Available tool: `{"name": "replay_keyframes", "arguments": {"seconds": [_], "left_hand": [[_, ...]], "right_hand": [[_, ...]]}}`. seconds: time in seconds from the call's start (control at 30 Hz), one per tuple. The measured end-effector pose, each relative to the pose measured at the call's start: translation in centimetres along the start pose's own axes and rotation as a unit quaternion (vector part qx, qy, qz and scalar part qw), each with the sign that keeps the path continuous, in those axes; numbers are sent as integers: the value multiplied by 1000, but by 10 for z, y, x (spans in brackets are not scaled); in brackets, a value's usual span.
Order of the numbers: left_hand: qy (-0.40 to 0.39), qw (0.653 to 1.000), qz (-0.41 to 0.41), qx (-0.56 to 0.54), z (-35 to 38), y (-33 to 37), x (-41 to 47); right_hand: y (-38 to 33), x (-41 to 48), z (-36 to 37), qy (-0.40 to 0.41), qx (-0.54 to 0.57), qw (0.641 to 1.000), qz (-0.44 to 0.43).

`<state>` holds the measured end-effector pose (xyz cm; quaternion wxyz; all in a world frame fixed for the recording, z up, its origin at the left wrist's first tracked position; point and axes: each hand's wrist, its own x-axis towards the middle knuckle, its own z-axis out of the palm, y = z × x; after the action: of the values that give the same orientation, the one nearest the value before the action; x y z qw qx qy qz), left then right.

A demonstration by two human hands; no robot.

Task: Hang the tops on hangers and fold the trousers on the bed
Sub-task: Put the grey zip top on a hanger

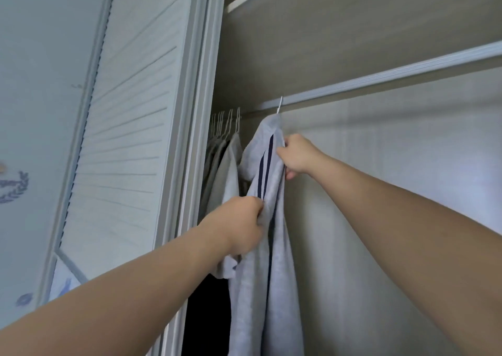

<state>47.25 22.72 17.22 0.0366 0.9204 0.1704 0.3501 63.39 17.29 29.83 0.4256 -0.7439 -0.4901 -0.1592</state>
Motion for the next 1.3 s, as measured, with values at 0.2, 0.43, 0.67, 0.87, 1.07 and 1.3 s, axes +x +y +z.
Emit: {"name": "replay_keyframes", "arguments": {"seconds": [0.2, 0.43, 0.67, 0.87, 1.07, 1.3], "left_hand": [[-30, 997, -62, 44, 11, 5, 20], [-25, 989, -128, 67, 13, -13, 30], [-31, 985, -155, 68, 12, -21, 18], [-40, 987, -149, 53, 16, -11, -4], [24, 993, -80, 82, 18, -11, -69], [95, 984, 2, 154, 6, -21, -183]], "right_hand": [[4, 40, 33, -37, 4, 999, -30], [6, 76, 65, -60, 19, 997, -33], [14, 71, 78, -37, 41, 996, -67], [35, 22, 70, 20, 19, 997, -78], [31, -88, 62, 104, -98, 985, -96], [1, -226, 91, 95, -124, 987, -38]]}}
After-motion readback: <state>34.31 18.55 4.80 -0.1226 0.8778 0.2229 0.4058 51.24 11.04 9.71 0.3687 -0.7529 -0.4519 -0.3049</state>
